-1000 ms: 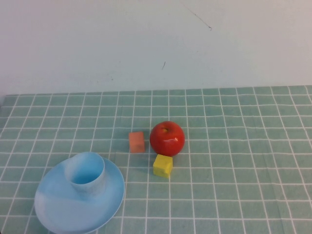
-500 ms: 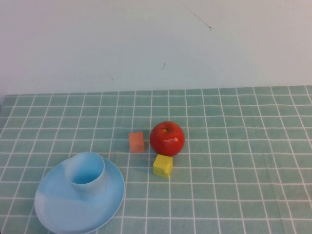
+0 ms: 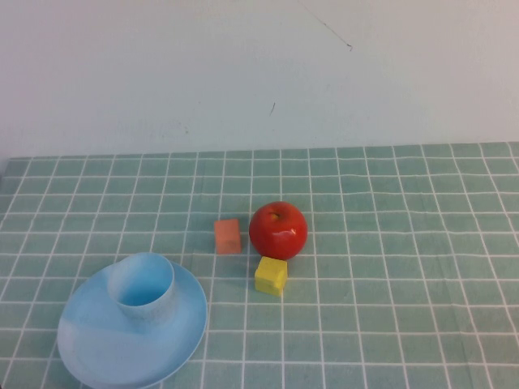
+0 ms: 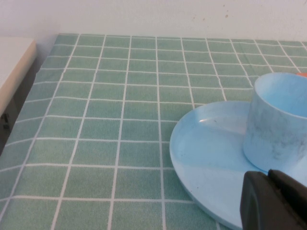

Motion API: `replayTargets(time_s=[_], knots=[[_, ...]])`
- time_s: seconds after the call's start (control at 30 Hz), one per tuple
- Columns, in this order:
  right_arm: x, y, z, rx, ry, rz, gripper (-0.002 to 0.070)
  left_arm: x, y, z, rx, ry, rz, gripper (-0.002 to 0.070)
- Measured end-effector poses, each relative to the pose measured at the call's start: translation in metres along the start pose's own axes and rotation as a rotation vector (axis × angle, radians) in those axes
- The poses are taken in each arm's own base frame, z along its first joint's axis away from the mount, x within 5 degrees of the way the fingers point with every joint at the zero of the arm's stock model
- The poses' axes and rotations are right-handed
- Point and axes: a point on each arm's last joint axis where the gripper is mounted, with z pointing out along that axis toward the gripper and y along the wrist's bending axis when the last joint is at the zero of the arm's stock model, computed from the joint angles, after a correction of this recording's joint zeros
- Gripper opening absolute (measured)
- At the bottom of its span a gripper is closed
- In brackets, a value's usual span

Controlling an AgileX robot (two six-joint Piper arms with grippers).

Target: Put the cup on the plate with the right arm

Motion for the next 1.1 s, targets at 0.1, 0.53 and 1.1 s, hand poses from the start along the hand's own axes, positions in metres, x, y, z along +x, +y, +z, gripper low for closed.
replayTargets(time_s=[0.1,0.53,1.1], knots=[[0.003,0.002,0.0,-0.026,0.033,-0.002,-0.0002,0.0,0.0,0.0,0.0,0.0,0.0,-0.0003],[0.02,0.006,-0.003,-0.082,0.223,-0.009,-0.0002,0.0,0.0,0.0,0.0,0.0,-0.002,-0.0003],[0.023,0.007,-0.003,-0.087,0.248,-0.01,-0.0002,0.0,0.0,0.0,0.0,0.0,-0.002,-0.0003]])
